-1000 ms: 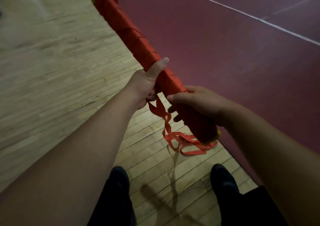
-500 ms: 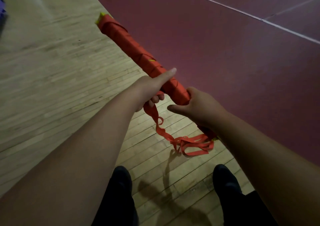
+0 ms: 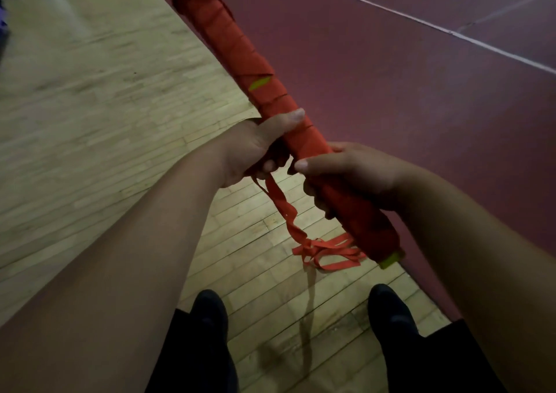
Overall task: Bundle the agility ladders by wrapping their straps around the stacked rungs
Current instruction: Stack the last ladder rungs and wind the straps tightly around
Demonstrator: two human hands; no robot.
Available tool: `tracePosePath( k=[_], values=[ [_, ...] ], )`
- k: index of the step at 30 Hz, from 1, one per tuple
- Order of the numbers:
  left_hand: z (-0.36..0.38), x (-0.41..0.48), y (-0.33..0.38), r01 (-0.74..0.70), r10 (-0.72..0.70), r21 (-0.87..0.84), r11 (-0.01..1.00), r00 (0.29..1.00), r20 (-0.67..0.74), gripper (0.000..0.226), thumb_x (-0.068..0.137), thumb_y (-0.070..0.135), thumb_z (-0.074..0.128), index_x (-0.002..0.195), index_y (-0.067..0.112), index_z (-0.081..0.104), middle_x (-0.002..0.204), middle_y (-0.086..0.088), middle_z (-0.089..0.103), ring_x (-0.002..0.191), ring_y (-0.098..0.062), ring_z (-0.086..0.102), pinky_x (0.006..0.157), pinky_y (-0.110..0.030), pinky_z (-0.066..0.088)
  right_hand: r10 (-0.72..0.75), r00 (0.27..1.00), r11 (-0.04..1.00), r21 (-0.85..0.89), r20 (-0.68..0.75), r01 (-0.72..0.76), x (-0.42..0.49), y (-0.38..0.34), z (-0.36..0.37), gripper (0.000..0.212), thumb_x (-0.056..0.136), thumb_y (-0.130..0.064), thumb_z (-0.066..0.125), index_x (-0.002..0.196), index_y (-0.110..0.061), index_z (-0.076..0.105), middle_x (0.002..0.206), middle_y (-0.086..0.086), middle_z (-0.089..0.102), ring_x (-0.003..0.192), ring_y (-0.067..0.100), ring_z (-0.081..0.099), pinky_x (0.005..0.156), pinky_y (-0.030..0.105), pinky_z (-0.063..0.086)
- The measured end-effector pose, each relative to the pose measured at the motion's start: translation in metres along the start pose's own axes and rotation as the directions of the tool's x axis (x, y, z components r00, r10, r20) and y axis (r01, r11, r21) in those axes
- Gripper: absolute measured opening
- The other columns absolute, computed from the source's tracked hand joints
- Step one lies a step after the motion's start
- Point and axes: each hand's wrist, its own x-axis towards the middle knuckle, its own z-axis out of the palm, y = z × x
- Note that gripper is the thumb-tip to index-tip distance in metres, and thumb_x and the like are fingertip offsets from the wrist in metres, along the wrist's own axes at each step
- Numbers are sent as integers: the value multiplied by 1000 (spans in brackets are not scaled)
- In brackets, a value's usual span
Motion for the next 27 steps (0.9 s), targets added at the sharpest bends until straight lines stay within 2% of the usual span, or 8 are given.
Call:
tracePosePath(
  k=[4,7,10,13,18,22,24,27],
  values=[
    [2,8,-7,187,-187,-5,982,977,-102,79,82,93,59,94,15,69,70,2,61,54,-10,50,54,-28,45,-184,884,831,-548,-430,-94,18,17,18,40,92,-40,81,124,-28,60,94,-4,69,76,14,69,68,33,58],
    [11,14,-12,259,-281,-140,956,944,-175,74,79,91,65,94,18,71,69,4,61,52,-7,49,51,-25,45,-327,808,672,-722,-491,-167,30,35,29,45,93,-51,78,127,-33,57,95,-9,64,80,12,66,76,40,61],
    [9,17,-17,197,-225,-153,969,954,-197,63,81,80,73,83,18,67,65,1,56,52,-12,45,52,-27,41,-182,903,791,-604,-390,-102,29,26,19,52,89,-64,76,123,-29,57,99,-3,70,84,16,71,79,39,61],
    [3,12,-14,54,-69,-184,981,995,-76,52,81,71,77,79,20,68,69,-4,54,55,-14,42,54,-28,39,7,993,978,-204,-115,-30,14,6,6,58,89,-62,71,128,-19,64,107,6,81,93,26,80,88,46,63],
    [3,1,-5,-64,79,-200,978,994,73,51,77,74,72,81,23,78,85,-11,63,62,-16,49,54,-26,41,8,980,999,46,198,-17,-2,-1,5,46,98,-42,69,122,-3,59,90,17,72,78,31,72,72,37,62],
    [1,5,-1,80,-81,-18,997,984,-159,72,81,86,67,88,15,80,69,-2,68,58,-14,57,57,-29,50,7,981,959,-277,-193,-61,6,0,8,47,87,-55,80,114,-19,66,89,7,80,78,25,79,71,35,62],
    [6,10,-6,208,-206,-21,978,937,-282,82,81,91,63,95,13,81,72,-2,77,58,-14,63,61,-31,55,-114,907,833,-537,-404,-134,18,13,19,49,84,-58,83,111,-23,62,87,1,76,74,17,75,66,30,58],
    [19,16,-18,288,-287,-50,956,895,-343,76,80,87,67,96,15,80,72,-3,79,56,-14,65,58,-29,55,-245,828,706,-678,-505,-205,33,38,33,59,84,-59,83,125,-25,59,95,-6,66,80,12,68,74,37,63]
  ],
)
